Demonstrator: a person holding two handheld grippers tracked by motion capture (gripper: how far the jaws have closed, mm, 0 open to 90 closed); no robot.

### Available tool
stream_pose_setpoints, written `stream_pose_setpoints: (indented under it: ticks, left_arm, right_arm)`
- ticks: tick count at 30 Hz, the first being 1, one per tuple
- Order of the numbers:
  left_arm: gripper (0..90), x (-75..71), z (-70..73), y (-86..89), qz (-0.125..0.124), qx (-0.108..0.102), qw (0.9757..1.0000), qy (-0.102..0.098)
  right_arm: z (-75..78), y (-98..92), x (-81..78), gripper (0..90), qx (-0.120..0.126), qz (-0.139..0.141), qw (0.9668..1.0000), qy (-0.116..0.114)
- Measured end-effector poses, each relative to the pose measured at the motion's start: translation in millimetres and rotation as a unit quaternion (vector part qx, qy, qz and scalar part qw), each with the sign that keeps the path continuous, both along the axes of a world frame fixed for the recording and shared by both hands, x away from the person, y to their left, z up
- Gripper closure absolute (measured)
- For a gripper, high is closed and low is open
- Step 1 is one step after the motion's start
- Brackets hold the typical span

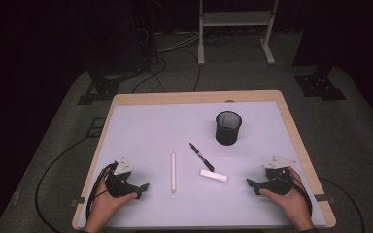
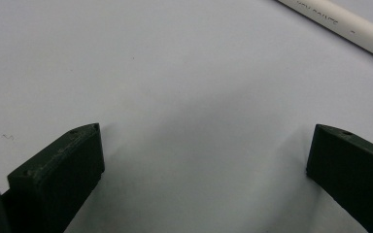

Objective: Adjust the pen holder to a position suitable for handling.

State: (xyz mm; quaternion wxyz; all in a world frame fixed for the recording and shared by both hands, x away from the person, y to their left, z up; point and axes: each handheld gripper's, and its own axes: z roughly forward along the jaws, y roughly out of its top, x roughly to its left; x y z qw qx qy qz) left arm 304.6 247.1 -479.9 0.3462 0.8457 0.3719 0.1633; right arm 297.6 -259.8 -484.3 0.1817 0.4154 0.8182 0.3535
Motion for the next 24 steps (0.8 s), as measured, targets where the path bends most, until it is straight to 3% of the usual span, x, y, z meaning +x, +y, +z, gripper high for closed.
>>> stream_pose_setpoints:
  ticks: [10,15,19,24]
  left_arm:
    - [0.0,-0.1,0.0,0.1,0.000,0.000,1.0000,0.000]
    - [0.0,-0.1,0.1,0.0,0.000,0.001,1.0000,0.000]
    - [0.0,0.3,0.0,0.4,-0.001,0.000,1.0000,0.001]
    - [0.0,0.4,0.0,0.5,-0.001,-0.001,1.0000,0.002]
  right_arm:
    - [0.2,-0.6,0.4,9.3,0.004,-0.002,1.0000,0.004]
    - [1.3,-0.3,-0.1,13.4,0.005,-0.008,1.0000,0.003]
    - [4.9,-0.8,0.0,21.7,0.004,-0.017,0.9998,0.010]
    - [6.9,-0.2,1.3,22.6,0.010,-0.015,0.9997,0.016]
